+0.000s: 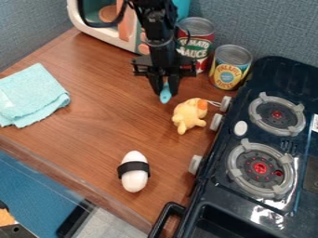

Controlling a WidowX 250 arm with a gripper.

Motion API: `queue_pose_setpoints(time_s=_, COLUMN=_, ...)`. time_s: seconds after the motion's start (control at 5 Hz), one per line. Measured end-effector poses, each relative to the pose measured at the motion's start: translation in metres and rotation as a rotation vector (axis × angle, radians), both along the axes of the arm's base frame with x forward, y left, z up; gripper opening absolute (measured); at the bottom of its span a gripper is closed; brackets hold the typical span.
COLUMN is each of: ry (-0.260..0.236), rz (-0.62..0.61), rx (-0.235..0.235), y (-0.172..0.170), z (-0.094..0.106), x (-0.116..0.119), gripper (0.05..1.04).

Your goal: Move the blue spatula in the upper middle of the table

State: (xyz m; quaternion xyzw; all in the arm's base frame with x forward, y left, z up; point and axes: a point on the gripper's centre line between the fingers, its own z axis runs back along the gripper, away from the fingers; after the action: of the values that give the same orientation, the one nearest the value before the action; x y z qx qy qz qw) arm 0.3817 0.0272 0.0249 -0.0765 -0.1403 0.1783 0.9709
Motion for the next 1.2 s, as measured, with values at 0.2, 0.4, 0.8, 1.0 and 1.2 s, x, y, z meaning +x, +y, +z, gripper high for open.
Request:
queue_pose_setpoints(time_s=0.2, ry=0.019, rz=-0.041, rx=-0.008, y=-0.008, z=-0.007, x=-0.002, gripper=0.319)
queue_pose_setpoints(time_s=0.4, ry=0.039, rz=-0.068, rx=-0.024, y=-0.013, z=-0.014, x=-0.003, gripper=0.384)
queue_pose_setpoints(time_s=0.8, ry=0.058, rz=-0.031, rx=-0.021, y=-0.012, z=-0.013, x=-0.009, gripper=0.964)
queue_pose_setpoints(time_s=1.0, ry=0.037, rz=-0.029, rx=-0.014, y=-0.011, z=-0.001, x=-0.008, gripper=1.006)
queue_pose_setpoints(time_s=1.2, ry=-0.038, rz=-0.028, rx=-0.015, y=-0.011, z=0.03, x=-0.007, gripper=1.001)
